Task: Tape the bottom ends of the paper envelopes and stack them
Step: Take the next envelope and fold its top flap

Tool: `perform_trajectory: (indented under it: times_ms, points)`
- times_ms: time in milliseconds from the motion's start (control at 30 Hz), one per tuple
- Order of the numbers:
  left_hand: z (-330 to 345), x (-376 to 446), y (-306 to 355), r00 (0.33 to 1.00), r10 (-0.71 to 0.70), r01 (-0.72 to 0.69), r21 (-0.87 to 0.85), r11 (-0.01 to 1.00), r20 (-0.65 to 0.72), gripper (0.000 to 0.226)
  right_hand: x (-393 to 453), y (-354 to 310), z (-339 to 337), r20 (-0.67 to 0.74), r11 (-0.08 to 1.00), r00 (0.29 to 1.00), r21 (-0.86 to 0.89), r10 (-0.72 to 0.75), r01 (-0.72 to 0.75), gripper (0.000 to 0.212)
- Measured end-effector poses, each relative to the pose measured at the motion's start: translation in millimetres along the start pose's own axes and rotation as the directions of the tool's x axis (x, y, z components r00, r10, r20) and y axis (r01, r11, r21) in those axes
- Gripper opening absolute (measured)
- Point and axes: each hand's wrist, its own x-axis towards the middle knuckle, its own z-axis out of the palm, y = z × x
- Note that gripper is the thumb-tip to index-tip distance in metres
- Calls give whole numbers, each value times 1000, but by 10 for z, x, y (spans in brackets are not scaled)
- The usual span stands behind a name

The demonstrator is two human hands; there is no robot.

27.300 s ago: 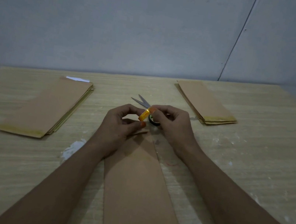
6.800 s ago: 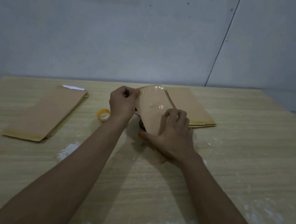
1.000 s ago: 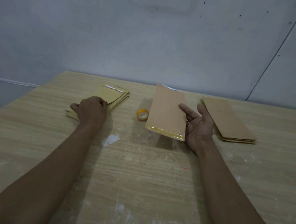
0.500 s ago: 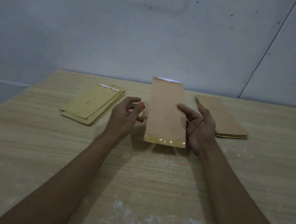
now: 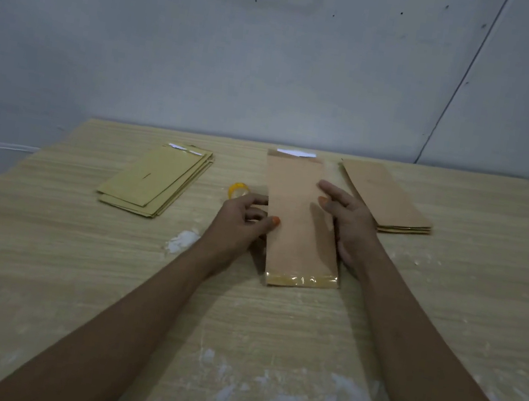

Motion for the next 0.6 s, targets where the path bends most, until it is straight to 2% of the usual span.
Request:
perform_trajectory:
  times_ms: [100, 233, 400, 600]
  points:
    - [2, -2, -12, 1000, 2, -2, -26, 1000, -19, 20, 14, 36, -19, 34, 999, 999, -51, -14, 15, 40]
    - [-48, 1, -29, 995, -15, 5, -99, 995, -98, 16, 18, 45, -62, 146, 991, 989, -131, 18, 1, 38]
    - [-150, 9, -21, 974, 27, -35, -33, 999, -224, 20, -75, -8, -24, 218, 954, 973, -300, 73, -4, 37]
    - [-305, 60, -53, 955, -30, 13, -58, 998, -294, 10, -107, 26, 34, 272, 920, 952, -391, 138, -22, 36]
